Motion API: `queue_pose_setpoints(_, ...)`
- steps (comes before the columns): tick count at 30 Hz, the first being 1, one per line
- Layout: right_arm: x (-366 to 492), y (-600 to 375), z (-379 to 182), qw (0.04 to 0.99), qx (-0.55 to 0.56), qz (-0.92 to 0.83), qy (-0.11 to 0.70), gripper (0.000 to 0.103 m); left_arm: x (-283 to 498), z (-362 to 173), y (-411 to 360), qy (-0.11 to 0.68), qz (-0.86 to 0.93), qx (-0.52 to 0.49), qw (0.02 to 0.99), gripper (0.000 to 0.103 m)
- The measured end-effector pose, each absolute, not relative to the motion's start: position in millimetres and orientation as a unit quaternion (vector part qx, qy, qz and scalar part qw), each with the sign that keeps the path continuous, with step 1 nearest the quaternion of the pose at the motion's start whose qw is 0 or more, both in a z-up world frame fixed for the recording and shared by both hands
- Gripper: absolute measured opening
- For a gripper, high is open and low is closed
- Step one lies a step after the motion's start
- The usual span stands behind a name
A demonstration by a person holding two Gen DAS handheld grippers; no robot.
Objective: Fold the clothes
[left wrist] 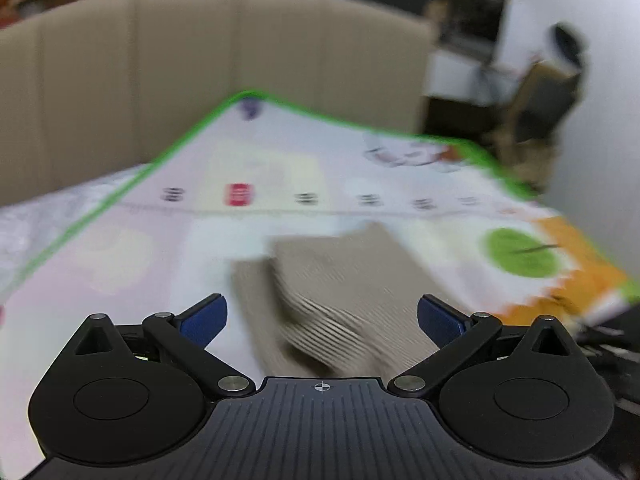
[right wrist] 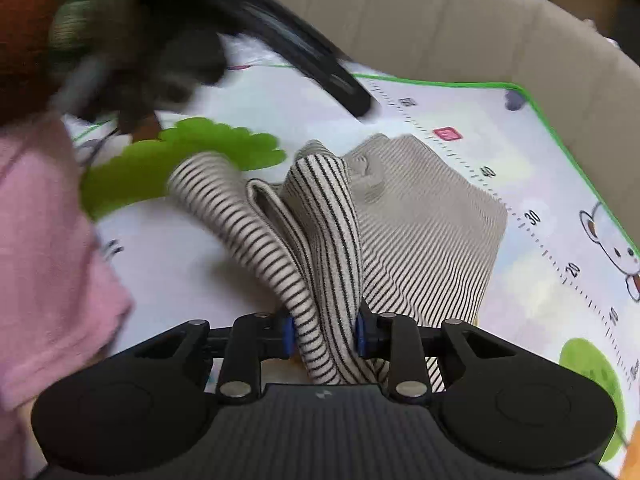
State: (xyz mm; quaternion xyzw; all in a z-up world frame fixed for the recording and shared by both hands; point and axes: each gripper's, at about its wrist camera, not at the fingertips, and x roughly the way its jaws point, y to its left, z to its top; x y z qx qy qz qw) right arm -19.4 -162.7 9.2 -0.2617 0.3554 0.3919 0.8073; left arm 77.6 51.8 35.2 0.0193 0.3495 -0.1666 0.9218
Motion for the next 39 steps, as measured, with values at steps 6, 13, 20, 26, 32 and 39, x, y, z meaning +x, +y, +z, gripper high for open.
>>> queue_pose_setpoints(6,-8,-163,79,0.788,-0.300,0.408,0.351,0.026,143,-15,31,0.446,-0.100,-0.016,0.889,0.103)
queue_pose_setpoints(13,62,-118,84,0.772,-0.355,0.422,0.316,0.025,149,-46,76,0.468,-0.094,-0.037,0.878,0.103)
queue_pose_setpoints(20,145,-87,14,0.748,-0.349,0.438,0.355,0.032,147,-19,142,0.393,-0.078,-0.165,0.901,0.103)
queue_pose_setpoints(26,185,-90,-14,0.769,-0.312,0.405,0.382,0.060,141,-8,176,0.307,-0.184,-0.311,0.881,0.103)
queue_pose_setpoints(32,186,-113,26,0.827,-0.263,0.349,0.353,0.060,143,-16,128,0.339,-0.245,-0.260,0.870,0.103)
queue_pose_setpoints(39,136,-157,59,0.875,-0.204,0.323,0.296,0.040,140,-36,69,0.387,-0.189,-0.098,0.897,0.100)
